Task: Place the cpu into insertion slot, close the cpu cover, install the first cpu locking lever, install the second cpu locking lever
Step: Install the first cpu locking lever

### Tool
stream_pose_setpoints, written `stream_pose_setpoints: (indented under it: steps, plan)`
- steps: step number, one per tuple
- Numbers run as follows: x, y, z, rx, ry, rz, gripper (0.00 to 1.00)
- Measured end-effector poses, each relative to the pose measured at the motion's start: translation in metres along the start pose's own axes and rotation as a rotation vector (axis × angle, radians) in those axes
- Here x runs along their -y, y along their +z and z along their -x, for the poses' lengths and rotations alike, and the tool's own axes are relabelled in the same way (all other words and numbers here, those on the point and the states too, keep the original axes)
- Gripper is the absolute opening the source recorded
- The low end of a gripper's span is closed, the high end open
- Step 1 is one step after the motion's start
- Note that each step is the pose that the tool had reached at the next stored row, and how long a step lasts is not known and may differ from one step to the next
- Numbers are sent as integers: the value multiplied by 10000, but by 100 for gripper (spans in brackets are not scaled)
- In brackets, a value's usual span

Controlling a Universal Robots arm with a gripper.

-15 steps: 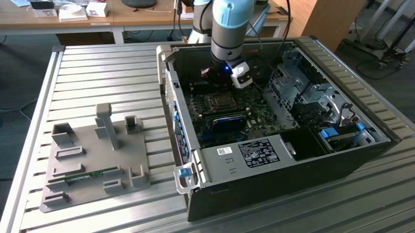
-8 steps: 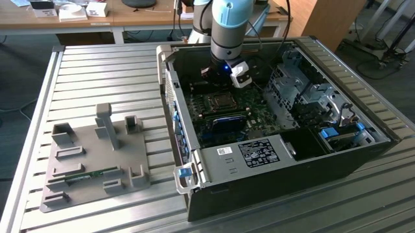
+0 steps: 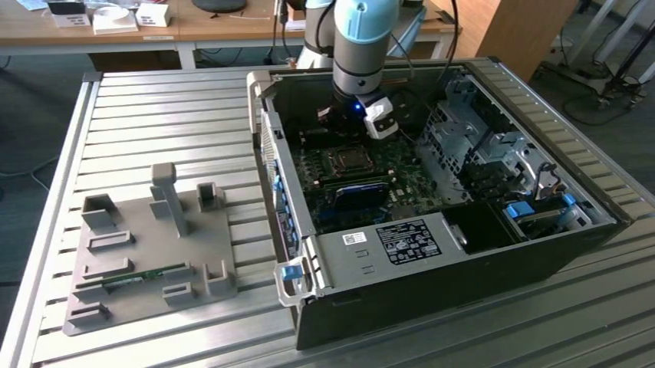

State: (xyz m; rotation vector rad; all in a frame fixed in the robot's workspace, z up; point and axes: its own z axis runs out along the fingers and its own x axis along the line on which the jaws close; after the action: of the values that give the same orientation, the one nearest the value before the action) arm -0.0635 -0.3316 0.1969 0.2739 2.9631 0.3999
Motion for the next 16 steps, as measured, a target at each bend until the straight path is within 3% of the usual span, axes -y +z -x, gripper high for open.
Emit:
stream_pose_setpoints:
  steps: [6,16]
  plan:
    - [-3,20,-4,99,-62,-322,11]
    - [-28,41,-12,114,-47,-345,11]
